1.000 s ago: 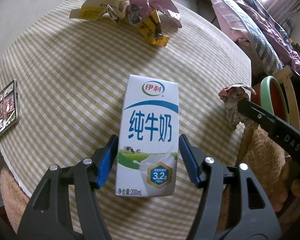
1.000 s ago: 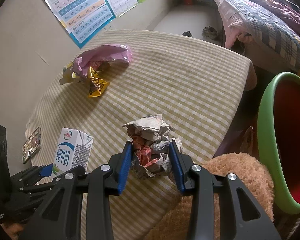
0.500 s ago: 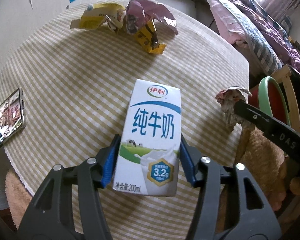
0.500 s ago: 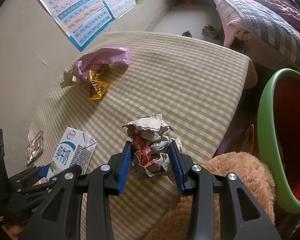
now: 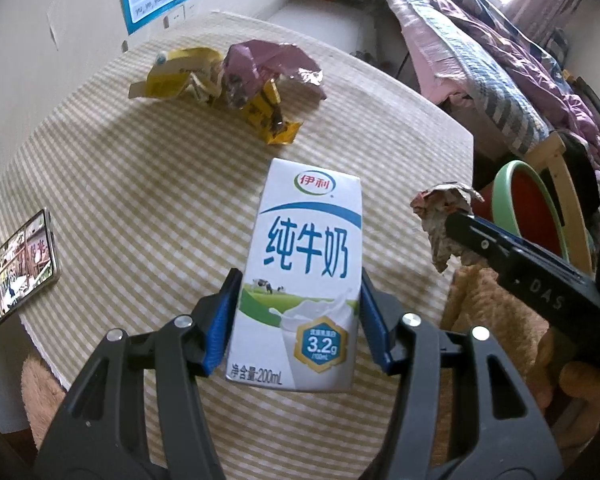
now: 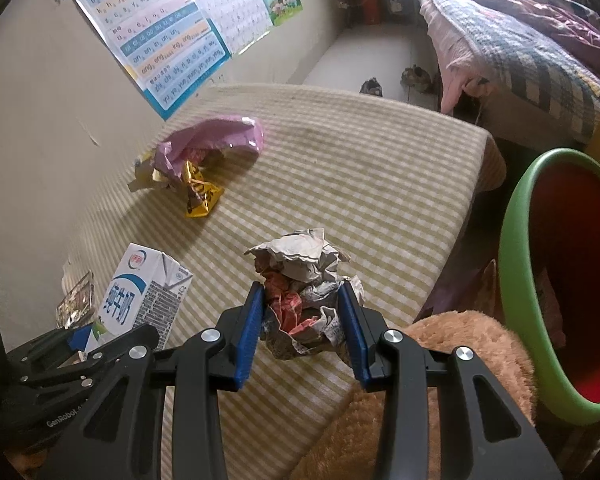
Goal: Collect trash
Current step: 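Carry the milk carton and paper ball in both tools over the red bin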
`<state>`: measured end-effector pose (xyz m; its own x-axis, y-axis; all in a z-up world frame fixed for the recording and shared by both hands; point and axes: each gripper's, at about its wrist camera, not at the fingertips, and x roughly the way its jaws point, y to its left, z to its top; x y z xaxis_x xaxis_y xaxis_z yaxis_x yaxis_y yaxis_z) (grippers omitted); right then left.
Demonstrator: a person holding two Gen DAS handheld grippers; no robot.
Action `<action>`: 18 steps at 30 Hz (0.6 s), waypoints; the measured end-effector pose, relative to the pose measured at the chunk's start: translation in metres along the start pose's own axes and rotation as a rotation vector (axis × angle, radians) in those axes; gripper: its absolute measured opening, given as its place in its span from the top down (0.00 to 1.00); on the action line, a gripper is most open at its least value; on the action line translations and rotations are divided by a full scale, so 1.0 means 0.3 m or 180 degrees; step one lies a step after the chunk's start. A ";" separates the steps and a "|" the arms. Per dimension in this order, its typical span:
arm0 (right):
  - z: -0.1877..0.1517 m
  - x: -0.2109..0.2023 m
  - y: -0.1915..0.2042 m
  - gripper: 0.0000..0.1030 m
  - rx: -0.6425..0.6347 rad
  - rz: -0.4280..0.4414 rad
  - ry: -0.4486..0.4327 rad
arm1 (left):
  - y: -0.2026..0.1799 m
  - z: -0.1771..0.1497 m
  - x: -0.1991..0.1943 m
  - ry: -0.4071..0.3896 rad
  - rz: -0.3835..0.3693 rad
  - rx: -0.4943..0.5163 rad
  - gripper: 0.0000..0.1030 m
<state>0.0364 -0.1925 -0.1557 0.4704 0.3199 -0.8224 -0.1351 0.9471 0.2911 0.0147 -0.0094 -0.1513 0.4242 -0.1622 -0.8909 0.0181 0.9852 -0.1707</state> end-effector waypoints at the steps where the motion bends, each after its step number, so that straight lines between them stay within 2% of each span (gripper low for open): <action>1: 0.001 -0.009 0.001 0.64 -0.0008 -0.0008 -0.0030 | -0.005 0.002 -0.002 -0.0005 -0.0003 0.0008 0.48; 18: 0.004 -0.081 -0.059 0.64 0.0144 -0.0022 -0.0180 | -0.071 0.019 -0.032 -0.0075 -0.0061 0.0101 0.48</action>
<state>0.0284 -0.2171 -0.1402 0.5198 0.3100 -0.7960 -0.0927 0.9468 0.3082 0.0155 -0.0286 -0.1368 0.4448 -0.1800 -0.8773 0.0549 0.9832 -0.1739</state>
